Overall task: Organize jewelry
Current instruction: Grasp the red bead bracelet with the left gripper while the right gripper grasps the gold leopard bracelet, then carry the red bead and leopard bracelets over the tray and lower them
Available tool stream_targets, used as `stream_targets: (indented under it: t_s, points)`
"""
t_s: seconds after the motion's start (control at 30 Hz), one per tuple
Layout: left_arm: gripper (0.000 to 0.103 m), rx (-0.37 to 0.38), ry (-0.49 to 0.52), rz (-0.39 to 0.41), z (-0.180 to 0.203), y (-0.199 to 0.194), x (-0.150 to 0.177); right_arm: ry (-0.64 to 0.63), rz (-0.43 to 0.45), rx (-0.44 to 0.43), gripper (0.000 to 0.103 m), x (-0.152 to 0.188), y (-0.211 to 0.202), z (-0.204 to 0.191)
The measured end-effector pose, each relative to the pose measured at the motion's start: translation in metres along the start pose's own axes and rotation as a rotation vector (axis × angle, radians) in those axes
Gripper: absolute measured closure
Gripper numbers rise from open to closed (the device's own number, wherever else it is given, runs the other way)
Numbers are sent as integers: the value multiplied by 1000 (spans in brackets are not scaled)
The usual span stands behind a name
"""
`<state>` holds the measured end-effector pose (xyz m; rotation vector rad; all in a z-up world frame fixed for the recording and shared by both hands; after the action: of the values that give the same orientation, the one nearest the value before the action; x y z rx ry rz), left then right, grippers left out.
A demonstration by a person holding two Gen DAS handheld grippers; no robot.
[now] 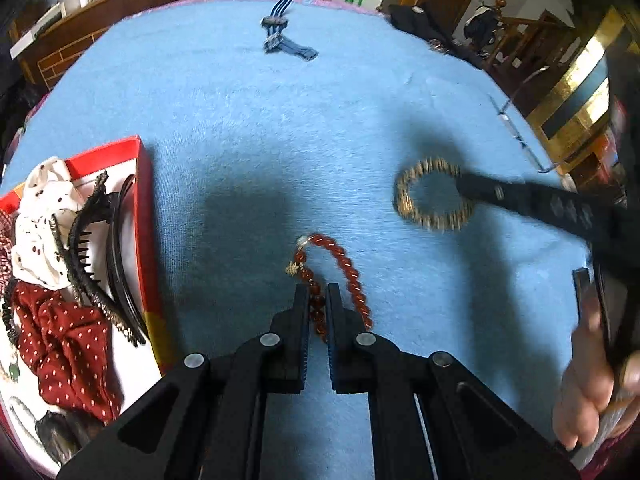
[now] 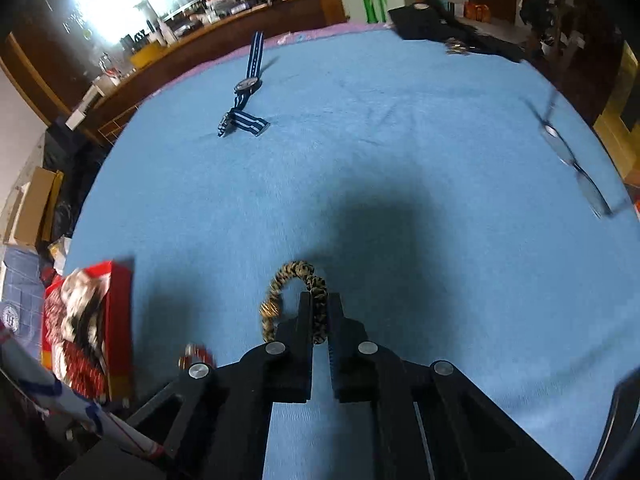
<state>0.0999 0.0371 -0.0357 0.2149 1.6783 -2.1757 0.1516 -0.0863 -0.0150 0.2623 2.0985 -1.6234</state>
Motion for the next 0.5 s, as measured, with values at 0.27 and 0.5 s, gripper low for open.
stream_targets:
  t_s: [0.27,0.5]
  points:
    - [96,57,34,72,23,-47,13,20,101,-80,96,45,-56,-9]
    - [96,68,92,140,34,-80,40,11,153,-130,96,71,-89,-21]
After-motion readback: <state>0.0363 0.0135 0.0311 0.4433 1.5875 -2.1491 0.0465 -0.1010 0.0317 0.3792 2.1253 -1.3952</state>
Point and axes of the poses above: each gripper's, at about its wrist camera, not at the fingertips, and y roughly the way its jaws point, z to its right, x to its underside, the point moved 8 cm from there along y, roughly the way its jaws point, and after that the axes turned 12 degrees about -y, right-handed, at the moved point
